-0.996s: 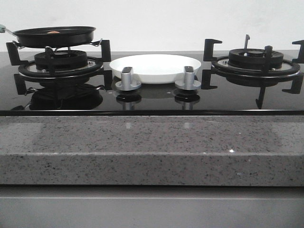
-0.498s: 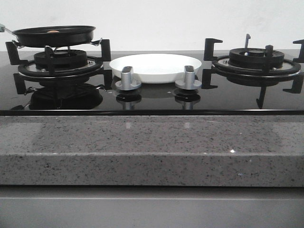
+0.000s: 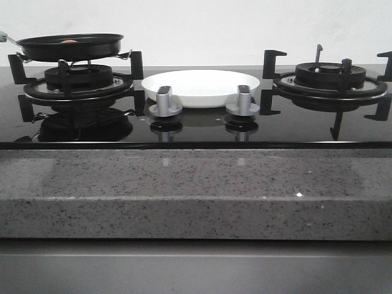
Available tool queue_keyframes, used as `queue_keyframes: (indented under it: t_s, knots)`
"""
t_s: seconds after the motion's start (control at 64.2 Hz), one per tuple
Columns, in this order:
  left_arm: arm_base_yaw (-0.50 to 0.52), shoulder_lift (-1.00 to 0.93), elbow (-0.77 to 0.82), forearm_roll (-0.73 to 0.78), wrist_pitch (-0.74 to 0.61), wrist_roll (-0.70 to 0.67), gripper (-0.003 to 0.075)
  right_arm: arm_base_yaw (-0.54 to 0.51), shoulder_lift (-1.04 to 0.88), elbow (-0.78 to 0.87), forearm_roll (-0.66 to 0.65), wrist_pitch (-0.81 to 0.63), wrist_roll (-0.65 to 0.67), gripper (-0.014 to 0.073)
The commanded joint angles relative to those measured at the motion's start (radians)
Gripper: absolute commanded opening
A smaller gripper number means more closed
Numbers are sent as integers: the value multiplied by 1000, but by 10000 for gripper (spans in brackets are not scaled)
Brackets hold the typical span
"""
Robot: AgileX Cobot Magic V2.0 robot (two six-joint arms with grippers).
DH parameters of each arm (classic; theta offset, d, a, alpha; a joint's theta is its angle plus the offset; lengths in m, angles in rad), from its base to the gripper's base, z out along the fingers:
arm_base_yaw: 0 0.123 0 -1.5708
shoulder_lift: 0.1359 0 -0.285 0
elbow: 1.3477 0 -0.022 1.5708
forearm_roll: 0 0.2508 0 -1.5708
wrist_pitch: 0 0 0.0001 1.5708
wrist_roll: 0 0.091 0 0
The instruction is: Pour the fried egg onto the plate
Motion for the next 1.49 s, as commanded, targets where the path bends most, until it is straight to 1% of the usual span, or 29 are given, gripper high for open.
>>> queue_keyframes:
  t_s: [0.0,0.093,0.249,0.451,0.669,0.716,0.763,0.794,0.809,0.856,0.872,0.903,0.918,0.934,0.949,0.981,1.012,1.043,1.152,1.276,1.416,1.479]
  knots:
    - [1,102,-90,-9,-4,-3,-20,-5,77,-74,-14,-8,-2,-68]
    - [1,180,-128,-8,27,-3,-20,-5,137,-89,-13,30,-2,-68]
    - [1,260,-119,-8,33,-3,-20,-5,202,-88,-13,113,-2,-68]
    - [1,321,-100,-22,27,-3,-20,-5,257,-88,0,156,-2,-68]
    - [1,341,-100,-30,28,-3,-20,-5,280,-88,5,190,-2,-67]
    - [1,341,-100,-30,26,-3,-13,-5,283,-88,5,204,-2,-38]
    - [1,341,-100,-30,26,-3,18,-5,286,-88,5,208,-2,31]
    - [1,341,-100,-30,26,-3,66,-5,289,-88,5,210,-2,104]
    - [1,341,-100,-30,26,0,90,-5,291,-88,5,210,-2,156]
    - [1,341,-100,-28,24,-1,196,-5,297,-88,7,210,-2,269]
    - [1,341,-100,-28,22,-1,249,-5,299,-90,7,210,-2,325]
    - [1,341,-100,-28,20,-1,323,-5,305,-91,10,210,-2,393]
    - [1,341,-100,-28,20,-1,375,-5,308,-92,13,211,-2,421]
    - [1,341,-100,-28,20,-1,405,-5,314,-96,18,214,-2,458]
    - [1,341,-100,-28,18,-1,447,-5,319,-99,22,217,-2,477]
    - [1,341,-100,-28,18,-1,489,-3,330,-107,32,223,-2,507]
    - [1,341,-100,-28,18,-1,522,2,349,-123,43,236,-6,507]
    - [1,341,-100,-28,18,-1,532,9,372,-144,59,250,-13,500]
    - [1,341,-100,-28,18,-1,533,49,457,-222,130,294,-74,472]
    - [1,341,-100,-28,18,1,533,133,581,-322,214,306,-159,465]
    - [1,341,-100,-9,18,1,533,233,737,-433,221,293,-169,465]
    - [1,341,-100,-2,18,1,533,259,809,-485,221,288,-169,465]
